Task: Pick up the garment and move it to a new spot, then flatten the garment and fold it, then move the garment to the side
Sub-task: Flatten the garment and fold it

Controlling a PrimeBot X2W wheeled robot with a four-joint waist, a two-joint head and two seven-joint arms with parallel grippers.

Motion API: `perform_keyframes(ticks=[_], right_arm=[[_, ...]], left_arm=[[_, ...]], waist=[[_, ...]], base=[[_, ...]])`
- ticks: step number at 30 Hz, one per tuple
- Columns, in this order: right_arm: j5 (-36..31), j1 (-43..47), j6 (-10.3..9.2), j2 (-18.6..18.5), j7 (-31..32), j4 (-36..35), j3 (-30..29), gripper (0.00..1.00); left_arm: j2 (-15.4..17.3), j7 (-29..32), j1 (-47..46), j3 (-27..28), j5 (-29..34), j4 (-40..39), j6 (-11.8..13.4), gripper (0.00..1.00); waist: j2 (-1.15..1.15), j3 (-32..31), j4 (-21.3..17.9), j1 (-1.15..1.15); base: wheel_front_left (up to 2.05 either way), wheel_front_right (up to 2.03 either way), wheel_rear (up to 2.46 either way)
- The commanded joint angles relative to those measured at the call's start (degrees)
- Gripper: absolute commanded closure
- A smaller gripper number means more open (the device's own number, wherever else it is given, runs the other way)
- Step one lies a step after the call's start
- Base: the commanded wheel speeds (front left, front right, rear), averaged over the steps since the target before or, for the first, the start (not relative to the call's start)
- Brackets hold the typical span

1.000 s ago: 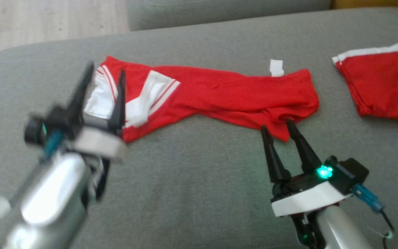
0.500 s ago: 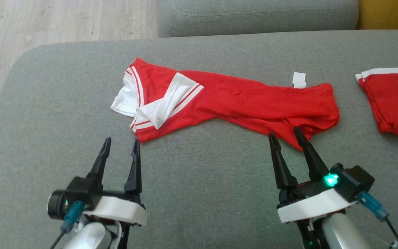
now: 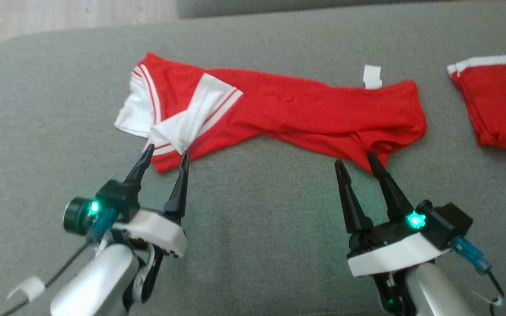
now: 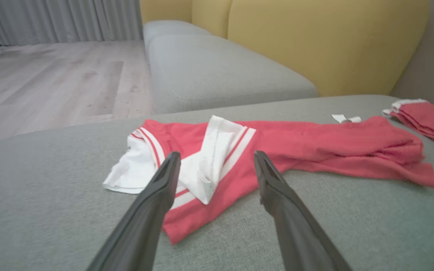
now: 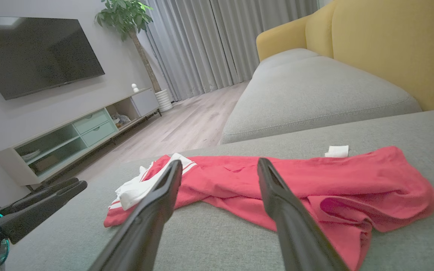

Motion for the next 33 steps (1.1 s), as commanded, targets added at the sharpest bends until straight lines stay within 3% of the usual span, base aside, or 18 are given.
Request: perform_keyframes(ticks=[1,7,21,22,23,24,25,33], right_arm=[[0.04,-2.66,0.37,0.12,-0.31,-2.08,1.28,0.00],[0.05,-3.91,0.37,0.12,-0.55,-1.77,1.50,0.00],[0.30,-5.32,0.37,0.12,-0.84,-0.83,2.21,0.00],[0.31,-5.36,0.37,0.12,-0.84,-0.80,2.25,0.00],[0.32,-5.40,0.37,0.12,-0.85,-0.77,2.27,0.00],[0.32,-5.40,0.37,0.12,-0.85,-0.77,2.27,0.00],[0.32,-5.44,0.37,0.12,-0.86,-0.74,2.27,0.00],[0.59,-5.64,0.37,0.12,-0.87,-0.37,2.42,0.00]], left_arm=[[1.80,0.91,-4.07,1.52,0.57,0.09,-0.62,0.00],[0.76,3.05,-8.52,-0.59,1.40,6.65,-3.46,0.00],[-1.71,0.94,-13.46,-0.46,0.27,17.26,-6.78,0.00],[-1.81,0.94,-13.61,-0.53,0.20,17.64,-6.95,0.51],[-1.90,0.89,-13.75,-0.56,0.13,17.97,-7.09,0.83],[-1.90,0.89,-13.75,-0.56,0.13,17.97,-7.09,0.83],[-1.99,0.82,-13.90,-0.58,0.06,18.24,-7.24,1.00],[-1.49,-1.15,-16.50,-0.74,0.75,17.15,-8.95,1.00]], waist=[[0.00,2.35,-1.37,-0.01],[0.00,5.26,-2.48,-0.01],[0.00,7.36,-3.86,-0.01],[0.00,7.40,-3.91,-0.01],[0.00,7.44,-3.95,-0.01],[0.00,7.44,-3.95,-0.01],[0.00,7.48,-3.98,-0.01],[0.00,6.58,-4.42,-0.01]], base=[[0.00,0.00,0.00],[0.00,0.00,0.00],[0.00,0.00,0.00],[0.00,0.00,0.00],[0.00,0.00,0.00],[0.00,0.00,0.00],[0.00,0.00,0.00],[0.00,0.00,0.00]])
